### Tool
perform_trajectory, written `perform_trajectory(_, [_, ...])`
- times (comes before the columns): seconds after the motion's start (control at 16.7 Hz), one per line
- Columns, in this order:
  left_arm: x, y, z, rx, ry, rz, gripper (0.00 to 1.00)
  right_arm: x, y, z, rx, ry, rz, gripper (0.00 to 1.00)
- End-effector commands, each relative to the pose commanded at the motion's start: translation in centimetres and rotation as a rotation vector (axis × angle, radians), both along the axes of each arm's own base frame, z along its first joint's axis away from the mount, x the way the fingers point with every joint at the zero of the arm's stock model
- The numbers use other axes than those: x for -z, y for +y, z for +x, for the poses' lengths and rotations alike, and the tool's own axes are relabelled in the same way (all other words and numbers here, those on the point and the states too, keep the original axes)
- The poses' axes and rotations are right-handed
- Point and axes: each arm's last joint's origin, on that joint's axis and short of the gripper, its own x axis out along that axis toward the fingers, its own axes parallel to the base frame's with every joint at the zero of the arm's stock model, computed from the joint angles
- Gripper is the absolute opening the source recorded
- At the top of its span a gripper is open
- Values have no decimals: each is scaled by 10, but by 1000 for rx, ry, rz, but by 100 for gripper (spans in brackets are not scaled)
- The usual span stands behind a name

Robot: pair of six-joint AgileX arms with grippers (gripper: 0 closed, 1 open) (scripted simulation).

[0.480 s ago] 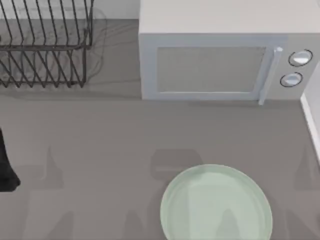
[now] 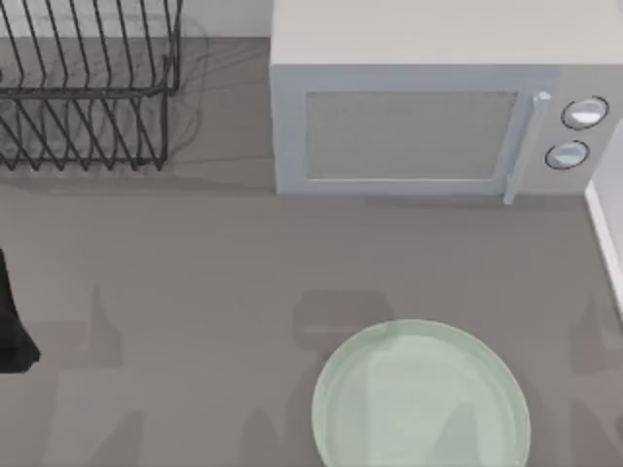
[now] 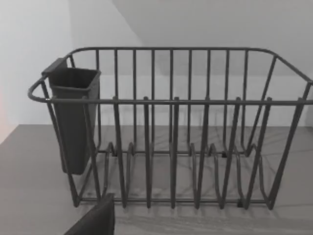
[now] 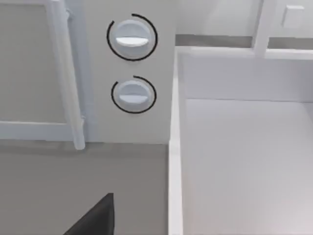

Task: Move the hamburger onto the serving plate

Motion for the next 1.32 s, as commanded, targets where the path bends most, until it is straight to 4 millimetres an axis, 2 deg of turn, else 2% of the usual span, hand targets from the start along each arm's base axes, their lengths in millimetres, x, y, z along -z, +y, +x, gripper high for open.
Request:
perform_trajectory(0.18, [0, 0, 0, 0, 0, 0, 100, -5, 2, 15, -17, 299, -25, 100])
perform_trajectory(0.42, [0, 0, 0, 0, 0, 0, 100, -2, 6, 41, -50, 746, -64, 100])
perform_trajectory(0.72, [0, 0, 0, 0, 0, 0, 100, 2, 11, 72, -91, 1142, -100, 100])
perform_trajectory(0.96, [0, 0, 0, 0, 0, 0, 100, 3, 14, 87, -110, 1284, -112, 100])
perform_trajectory(1.32, [0, 0, 0, 0, 0, 0, 100, 4, 14, 88, -108, 1292, -110, 100])
